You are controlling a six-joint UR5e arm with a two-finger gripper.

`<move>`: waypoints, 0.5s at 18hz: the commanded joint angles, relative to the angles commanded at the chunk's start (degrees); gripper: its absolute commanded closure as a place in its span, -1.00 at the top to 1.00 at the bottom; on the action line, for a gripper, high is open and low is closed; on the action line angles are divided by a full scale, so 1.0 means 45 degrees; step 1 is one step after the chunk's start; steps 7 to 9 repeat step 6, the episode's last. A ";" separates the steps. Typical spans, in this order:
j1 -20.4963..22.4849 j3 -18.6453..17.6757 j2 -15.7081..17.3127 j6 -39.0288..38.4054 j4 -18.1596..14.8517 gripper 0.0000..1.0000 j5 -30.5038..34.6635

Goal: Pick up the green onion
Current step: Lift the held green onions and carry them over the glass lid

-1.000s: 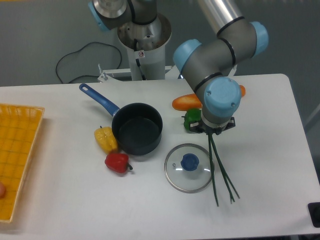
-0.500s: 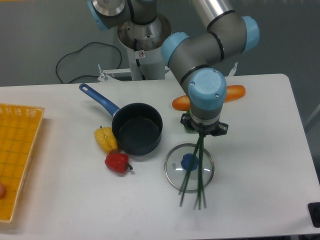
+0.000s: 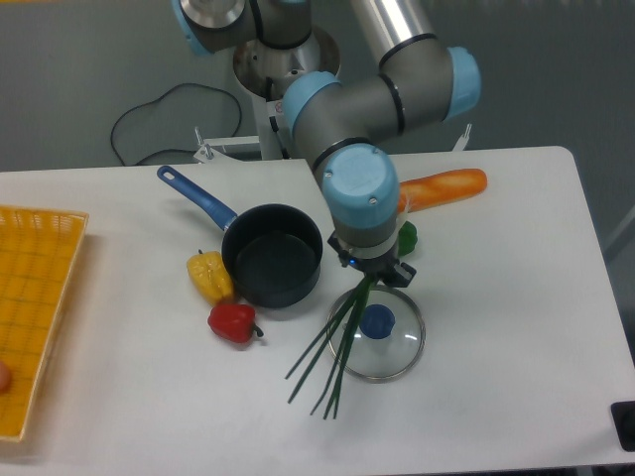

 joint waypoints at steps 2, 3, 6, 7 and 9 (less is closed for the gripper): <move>-0.0040 -0.0078 0.0019 0.0000 -0.0019 -1.00 0.0001; -0.0040 -0.0098 0.0039 0.0000 -0.0020 -1.00 0.0001; -0.0059 -0.0214 0.0136 0.0020 -0.0039 -1.00 0.0001; -0.0059 -0.0214 0.0136 0.0020 -0.0039 -1.00 0.0001; -0.0059 -0.0214 0.0136 0.0020 -0.0039 -1.00 0.0001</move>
